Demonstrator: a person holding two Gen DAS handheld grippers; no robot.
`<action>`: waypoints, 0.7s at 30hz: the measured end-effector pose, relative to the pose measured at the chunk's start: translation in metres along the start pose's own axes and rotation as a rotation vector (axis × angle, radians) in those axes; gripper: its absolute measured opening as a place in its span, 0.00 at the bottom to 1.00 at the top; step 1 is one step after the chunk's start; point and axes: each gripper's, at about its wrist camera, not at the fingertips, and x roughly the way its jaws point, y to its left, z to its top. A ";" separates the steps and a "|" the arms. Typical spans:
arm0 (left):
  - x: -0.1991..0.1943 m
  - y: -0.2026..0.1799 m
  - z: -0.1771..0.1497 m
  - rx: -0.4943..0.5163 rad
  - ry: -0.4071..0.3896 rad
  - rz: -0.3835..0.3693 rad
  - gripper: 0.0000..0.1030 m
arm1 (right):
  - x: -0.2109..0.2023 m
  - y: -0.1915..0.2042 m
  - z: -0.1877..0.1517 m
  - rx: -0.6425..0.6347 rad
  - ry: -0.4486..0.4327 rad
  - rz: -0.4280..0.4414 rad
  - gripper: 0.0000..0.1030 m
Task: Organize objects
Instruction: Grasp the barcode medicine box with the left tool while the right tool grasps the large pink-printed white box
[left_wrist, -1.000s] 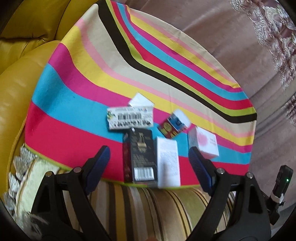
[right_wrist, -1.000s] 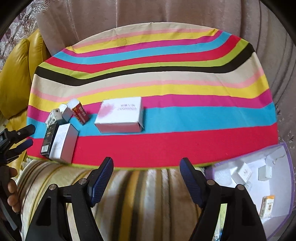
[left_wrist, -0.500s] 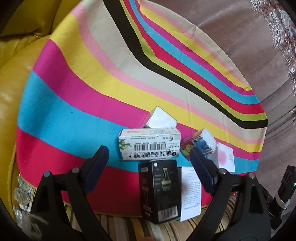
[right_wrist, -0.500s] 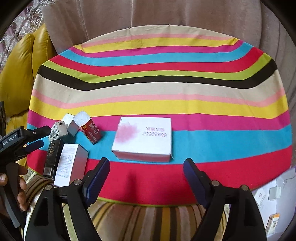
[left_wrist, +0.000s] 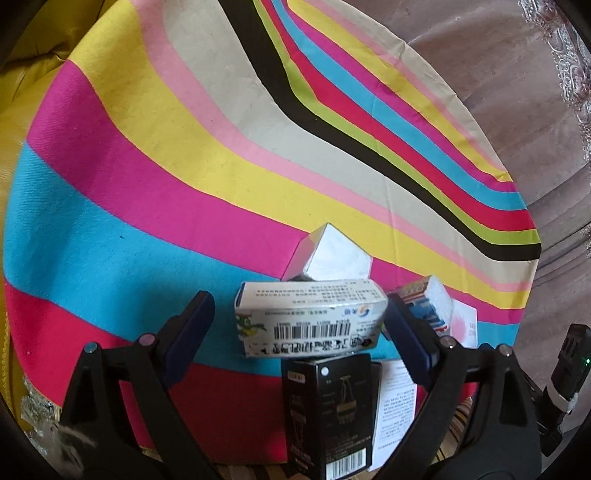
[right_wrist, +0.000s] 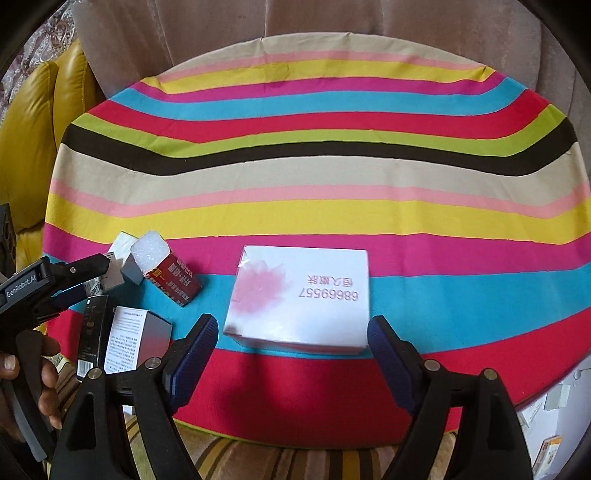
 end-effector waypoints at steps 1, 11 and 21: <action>0.001 0.000 0.000 0.001 -0.001 0.005 0.91 | 0.002 0.001 0.002 -0.002 0.002 -0.001 0.83; 0.002 0.001 -0.002 0.015 -0.004 0.005 0.76 | 0.014 0.007 0.013 -0.008 -0.006 -0.020 0.90; -0.003 0.001 -0.004 0.017 -0.039 0.002 0.76 | 0.016 0.003 0.014 0.014 0.001 -0.059 0.93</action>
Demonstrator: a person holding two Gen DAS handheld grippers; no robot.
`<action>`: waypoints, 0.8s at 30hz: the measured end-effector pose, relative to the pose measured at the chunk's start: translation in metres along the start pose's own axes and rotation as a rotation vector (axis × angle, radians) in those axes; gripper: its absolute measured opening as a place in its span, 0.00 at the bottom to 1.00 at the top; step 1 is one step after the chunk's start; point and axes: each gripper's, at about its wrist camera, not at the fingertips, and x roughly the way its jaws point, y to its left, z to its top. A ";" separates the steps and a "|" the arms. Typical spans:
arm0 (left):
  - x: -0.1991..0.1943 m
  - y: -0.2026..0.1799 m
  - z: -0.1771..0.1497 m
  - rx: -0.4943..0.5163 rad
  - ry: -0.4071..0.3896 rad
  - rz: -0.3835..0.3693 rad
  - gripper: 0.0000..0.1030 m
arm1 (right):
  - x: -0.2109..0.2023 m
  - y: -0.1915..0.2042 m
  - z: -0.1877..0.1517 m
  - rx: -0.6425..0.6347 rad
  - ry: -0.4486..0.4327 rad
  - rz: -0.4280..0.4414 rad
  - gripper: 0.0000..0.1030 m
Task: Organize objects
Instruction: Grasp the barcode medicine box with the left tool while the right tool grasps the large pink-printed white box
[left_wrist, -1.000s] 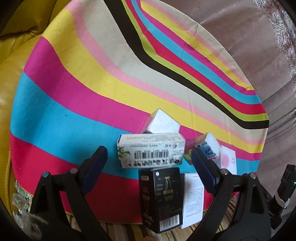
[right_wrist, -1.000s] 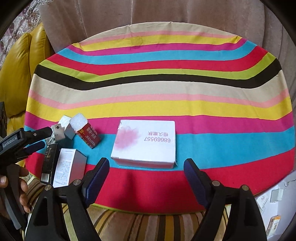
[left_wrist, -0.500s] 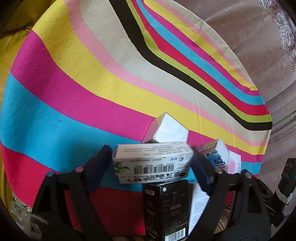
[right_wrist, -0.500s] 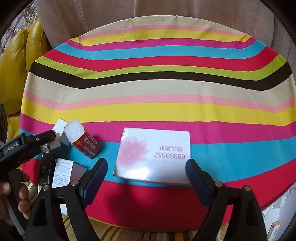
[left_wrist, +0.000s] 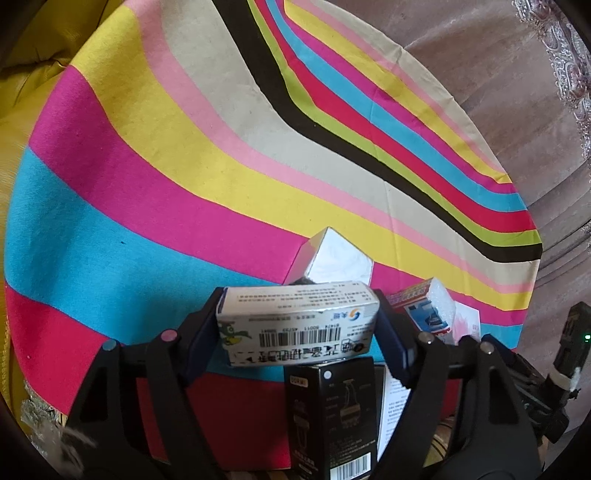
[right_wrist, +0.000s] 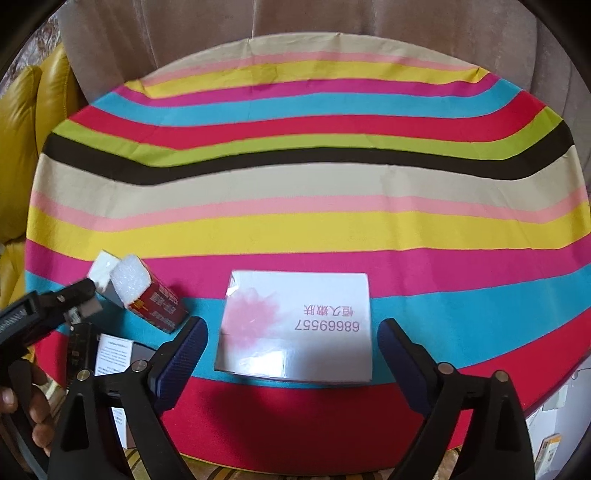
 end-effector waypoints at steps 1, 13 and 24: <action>-0.002 0.000 0.000 0.001 -0.009 0.000 0.76 | 0.002 0.001 0.000 -0.006 0.006 -0.002 0.94; -0.024 -0.009 -0.004 0.035 -0.116 0.016 0.76 | 0.022 0.002 -0.001 -0.003 0.050 -0.025 0.90; -0.061 -0.049 -0.028 0.114 -0.192 0.013 0.76 | -0.018 -0.006 -0.016 -0.007 -0.037 -0.012 0.90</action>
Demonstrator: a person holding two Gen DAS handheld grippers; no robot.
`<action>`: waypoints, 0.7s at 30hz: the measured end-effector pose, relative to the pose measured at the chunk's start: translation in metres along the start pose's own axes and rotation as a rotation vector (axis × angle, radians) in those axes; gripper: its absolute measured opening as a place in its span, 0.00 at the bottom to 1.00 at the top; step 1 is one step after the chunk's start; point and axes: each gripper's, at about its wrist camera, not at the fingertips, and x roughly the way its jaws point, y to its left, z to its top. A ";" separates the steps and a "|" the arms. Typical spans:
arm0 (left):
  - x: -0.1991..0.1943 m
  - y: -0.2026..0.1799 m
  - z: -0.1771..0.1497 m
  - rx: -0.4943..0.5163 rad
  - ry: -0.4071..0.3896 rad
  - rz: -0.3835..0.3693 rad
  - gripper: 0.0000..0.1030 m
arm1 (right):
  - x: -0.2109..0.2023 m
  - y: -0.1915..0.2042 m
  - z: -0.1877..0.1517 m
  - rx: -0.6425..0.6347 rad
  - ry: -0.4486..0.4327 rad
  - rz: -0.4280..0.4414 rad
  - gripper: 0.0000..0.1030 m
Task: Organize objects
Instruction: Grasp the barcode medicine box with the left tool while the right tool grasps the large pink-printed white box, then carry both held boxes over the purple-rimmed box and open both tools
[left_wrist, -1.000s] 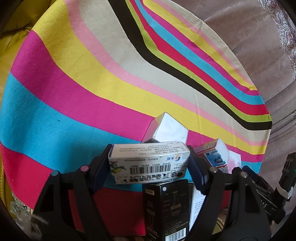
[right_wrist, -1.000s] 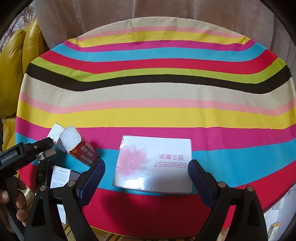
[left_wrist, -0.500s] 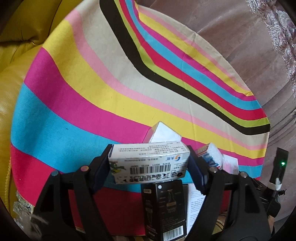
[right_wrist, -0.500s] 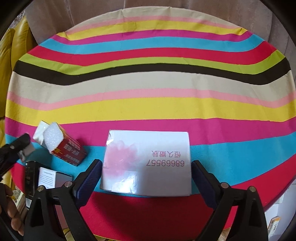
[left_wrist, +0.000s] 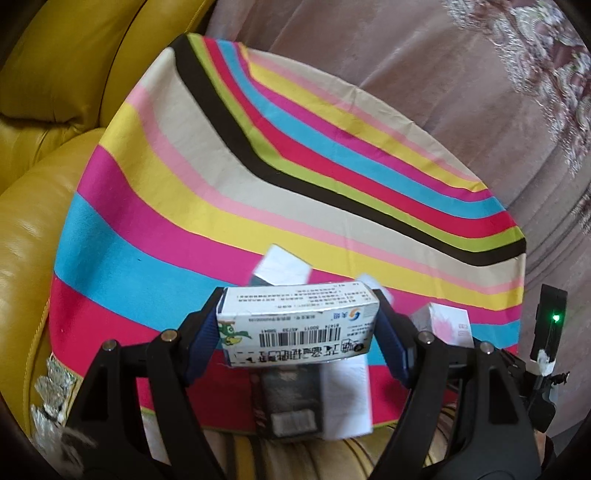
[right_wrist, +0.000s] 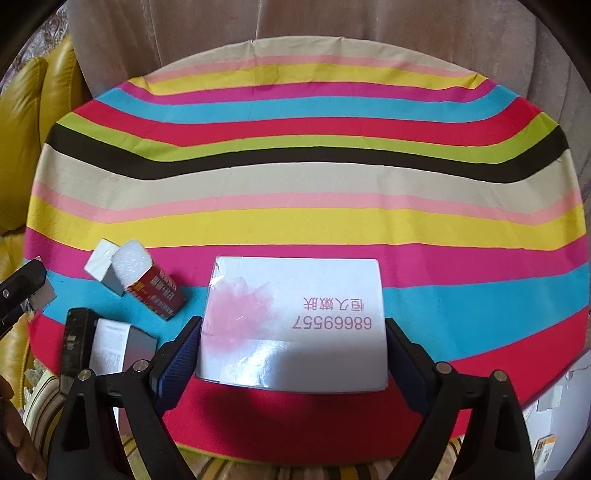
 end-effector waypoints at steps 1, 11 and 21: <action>-0.003 -0.006 -0.002 0.009 -0.003 -0.007 0.76 | -0.002 -0.001 -0.001 0.004 -0.003 0.001 0.90; -0.009 -0.063 -0.028 0.124 0.063 -0.128 0.76 | -0.042 -0.029 -0.025 0.065 -0.040 0.008 0.90; -0.014 -0.128 -0.058 0.237 0.119 -0.209 0.76 | -0.081 -0.080 -0.058 0.167 -0.076 0.001 0.90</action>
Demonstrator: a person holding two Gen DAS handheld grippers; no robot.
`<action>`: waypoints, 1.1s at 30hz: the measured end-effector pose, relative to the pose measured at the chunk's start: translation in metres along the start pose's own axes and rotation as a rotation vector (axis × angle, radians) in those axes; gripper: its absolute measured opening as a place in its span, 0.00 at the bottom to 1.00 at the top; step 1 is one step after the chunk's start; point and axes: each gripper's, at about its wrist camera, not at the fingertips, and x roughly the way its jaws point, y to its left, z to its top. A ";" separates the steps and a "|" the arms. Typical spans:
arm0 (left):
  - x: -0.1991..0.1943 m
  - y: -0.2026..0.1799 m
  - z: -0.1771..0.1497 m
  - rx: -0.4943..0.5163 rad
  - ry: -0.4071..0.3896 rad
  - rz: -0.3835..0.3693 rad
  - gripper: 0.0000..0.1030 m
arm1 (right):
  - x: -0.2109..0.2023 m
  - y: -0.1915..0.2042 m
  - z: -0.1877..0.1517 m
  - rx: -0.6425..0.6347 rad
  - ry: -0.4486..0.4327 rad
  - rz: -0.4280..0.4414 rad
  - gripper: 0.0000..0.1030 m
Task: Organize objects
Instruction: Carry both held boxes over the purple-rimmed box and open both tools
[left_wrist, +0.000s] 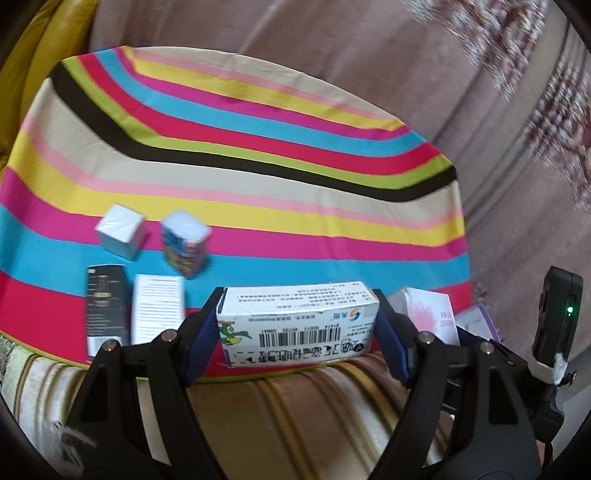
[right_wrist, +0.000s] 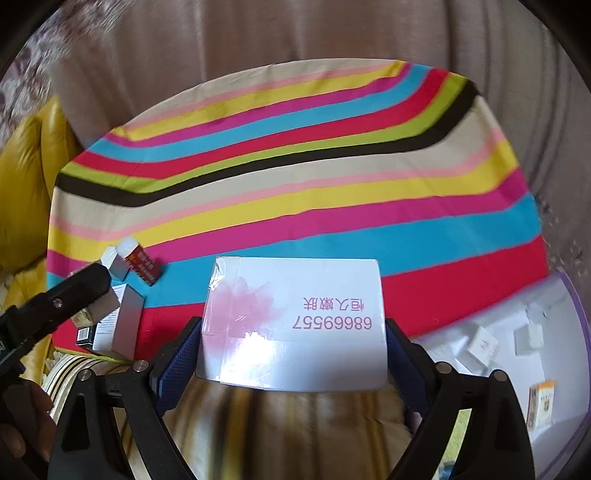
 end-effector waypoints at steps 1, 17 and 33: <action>0.002 -0.007 -0.001 0.010 0.007 -0.008 0.76 | -0.004 -0.007 -0.002 0.012 -0.004 -0.004 0.90; 0.036 -0.109 -0.028 0.203 0.136 -0.134 0.76 | -0.043 -0.120 -0.035 0.167 -0.018 -0.183 0.90; 0.063 -0.203 -0.067 0.405 0.283 -0.298 0.84 | -0.076 -0.211 -0.063 0.362 -0.065 -0.314 0.92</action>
